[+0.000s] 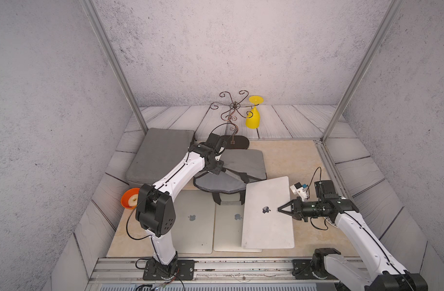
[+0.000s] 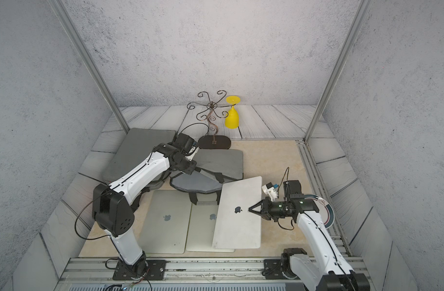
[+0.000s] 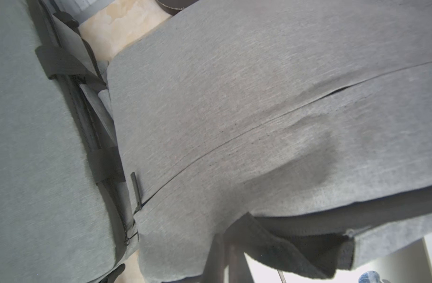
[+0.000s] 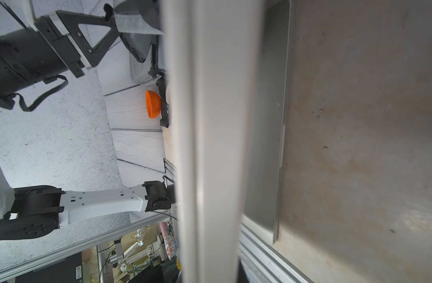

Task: Open the zippered laptop bag and take out the laptop
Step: Close the bag flap on the zippered laptop bag.

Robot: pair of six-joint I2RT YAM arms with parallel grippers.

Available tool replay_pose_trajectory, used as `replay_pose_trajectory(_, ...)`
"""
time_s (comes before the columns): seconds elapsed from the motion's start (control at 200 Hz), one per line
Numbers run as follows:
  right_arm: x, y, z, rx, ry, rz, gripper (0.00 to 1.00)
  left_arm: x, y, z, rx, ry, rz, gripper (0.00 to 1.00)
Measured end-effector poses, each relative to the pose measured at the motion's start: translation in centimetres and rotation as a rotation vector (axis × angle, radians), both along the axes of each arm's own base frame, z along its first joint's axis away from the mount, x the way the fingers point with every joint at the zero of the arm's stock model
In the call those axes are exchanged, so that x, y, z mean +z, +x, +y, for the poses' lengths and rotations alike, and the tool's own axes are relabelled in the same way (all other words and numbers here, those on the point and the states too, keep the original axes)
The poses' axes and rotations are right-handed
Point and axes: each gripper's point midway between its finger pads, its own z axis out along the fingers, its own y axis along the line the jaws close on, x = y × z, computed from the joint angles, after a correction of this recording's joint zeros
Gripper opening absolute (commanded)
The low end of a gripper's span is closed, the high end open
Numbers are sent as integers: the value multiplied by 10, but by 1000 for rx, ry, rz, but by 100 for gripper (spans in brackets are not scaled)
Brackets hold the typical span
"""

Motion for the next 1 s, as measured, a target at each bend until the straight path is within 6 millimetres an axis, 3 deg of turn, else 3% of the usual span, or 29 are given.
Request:
replay_pose_trajectory(0.39, 23, -6, 6, 8, 77, -34, 0, -46, -4, 15, 5, 125, 109, 0)
replay_pose_trajectory(0.646, 47, 1, 7, 34, 74, -96, 0, -51, -2, 23, 15, 166, 114, 0)
replay_pose_trajectory(0.781, 49, 9, 8, 47, 84, -111, 0, -53, -2, 28, 24, 167, 121, 0)
replay_pose_trajectory(0.921, 45, 22, 8, 59, 76, -109, 0, -55, -6, 29, 25, 149, 143, 7)
replay_pose_trajectory(1.001, 42, 33, 9, 55, 76, -125, 0, -50, -10, 28, 33, 96, 154, 24)
